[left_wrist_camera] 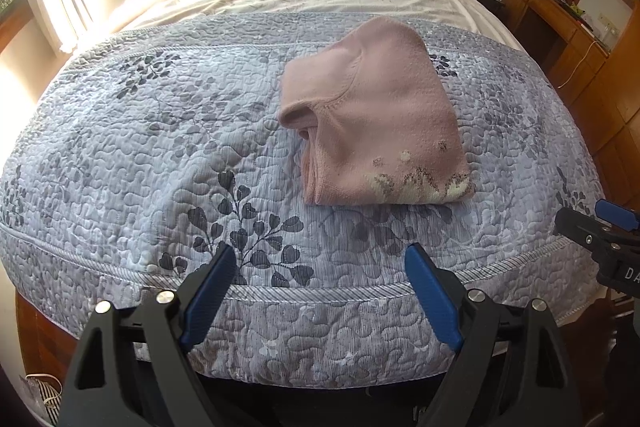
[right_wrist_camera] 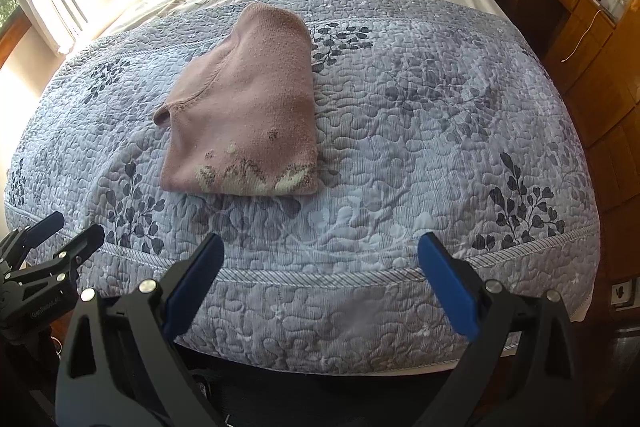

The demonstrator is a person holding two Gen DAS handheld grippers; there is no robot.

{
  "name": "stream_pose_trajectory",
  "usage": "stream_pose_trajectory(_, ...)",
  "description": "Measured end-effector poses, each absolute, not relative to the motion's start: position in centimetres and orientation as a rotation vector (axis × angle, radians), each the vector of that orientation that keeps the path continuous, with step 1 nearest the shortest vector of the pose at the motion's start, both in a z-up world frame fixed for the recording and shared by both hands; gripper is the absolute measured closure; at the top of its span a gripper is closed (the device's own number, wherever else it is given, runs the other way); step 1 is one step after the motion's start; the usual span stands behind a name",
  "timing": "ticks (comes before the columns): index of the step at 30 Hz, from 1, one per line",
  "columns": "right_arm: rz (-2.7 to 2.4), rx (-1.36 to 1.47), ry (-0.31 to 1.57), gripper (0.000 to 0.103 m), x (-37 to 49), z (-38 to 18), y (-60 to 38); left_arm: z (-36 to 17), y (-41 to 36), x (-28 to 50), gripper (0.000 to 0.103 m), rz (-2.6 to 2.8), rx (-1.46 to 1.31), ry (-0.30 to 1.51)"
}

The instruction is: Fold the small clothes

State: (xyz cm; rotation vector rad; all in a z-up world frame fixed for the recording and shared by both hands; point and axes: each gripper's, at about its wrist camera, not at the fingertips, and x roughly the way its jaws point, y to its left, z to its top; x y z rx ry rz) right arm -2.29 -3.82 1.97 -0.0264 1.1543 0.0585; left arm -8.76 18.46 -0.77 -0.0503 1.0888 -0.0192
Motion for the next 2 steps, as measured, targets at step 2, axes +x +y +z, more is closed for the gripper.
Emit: stream_pose_trajectory(2, 0.062, -0.021, 1.157, 0.006, -2.27, 1.9, -3.92, -0.76, 18.47, -8.75, 0.016, -0.02, -0.052, 1.089)
